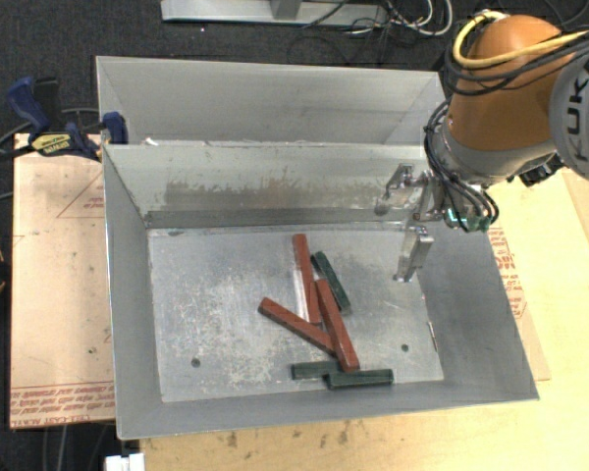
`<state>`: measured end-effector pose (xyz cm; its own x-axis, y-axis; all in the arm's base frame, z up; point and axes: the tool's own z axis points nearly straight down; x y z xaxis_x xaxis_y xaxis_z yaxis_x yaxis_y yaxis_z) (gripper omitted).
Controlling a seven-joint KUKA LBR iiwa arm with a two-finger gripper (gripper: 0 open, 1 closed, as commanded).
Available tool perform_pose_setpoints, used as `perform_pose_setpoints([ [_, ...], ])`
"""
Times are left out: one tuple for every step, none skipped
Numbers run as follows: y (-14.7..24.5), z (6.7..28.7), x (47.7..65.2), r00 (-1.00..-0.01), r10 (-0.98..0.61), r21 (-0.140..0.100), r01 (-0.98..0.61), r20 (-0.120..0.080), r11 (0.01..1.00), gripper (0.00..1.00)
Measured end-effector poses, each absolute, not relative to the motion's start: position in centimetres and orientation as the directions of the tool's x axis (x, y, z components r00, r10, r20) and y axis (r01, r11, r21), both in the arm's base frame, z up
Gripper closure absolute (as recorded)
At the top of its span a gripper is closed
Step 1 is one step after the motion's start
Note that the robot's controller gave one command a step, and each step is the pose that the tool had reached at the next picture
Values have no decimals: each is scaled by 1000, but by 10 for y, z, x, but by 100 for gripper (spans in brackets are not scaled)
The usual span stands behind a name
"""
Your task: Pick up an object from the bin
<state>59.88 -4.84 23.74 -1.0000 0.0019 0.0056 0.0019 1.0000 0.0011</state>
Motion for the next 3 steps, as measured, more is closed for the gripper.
perform_pose_setpoints([
  [-48, 241, 600, -1000, 1, 1, 1, -2, 1000, 0],
  [2, 202, 562, -1000, 29, 0, 29, -5, 1000, 0],
  [33, 137, 576, -1000, 30, 2, 30, -7, 1000, 0],
])
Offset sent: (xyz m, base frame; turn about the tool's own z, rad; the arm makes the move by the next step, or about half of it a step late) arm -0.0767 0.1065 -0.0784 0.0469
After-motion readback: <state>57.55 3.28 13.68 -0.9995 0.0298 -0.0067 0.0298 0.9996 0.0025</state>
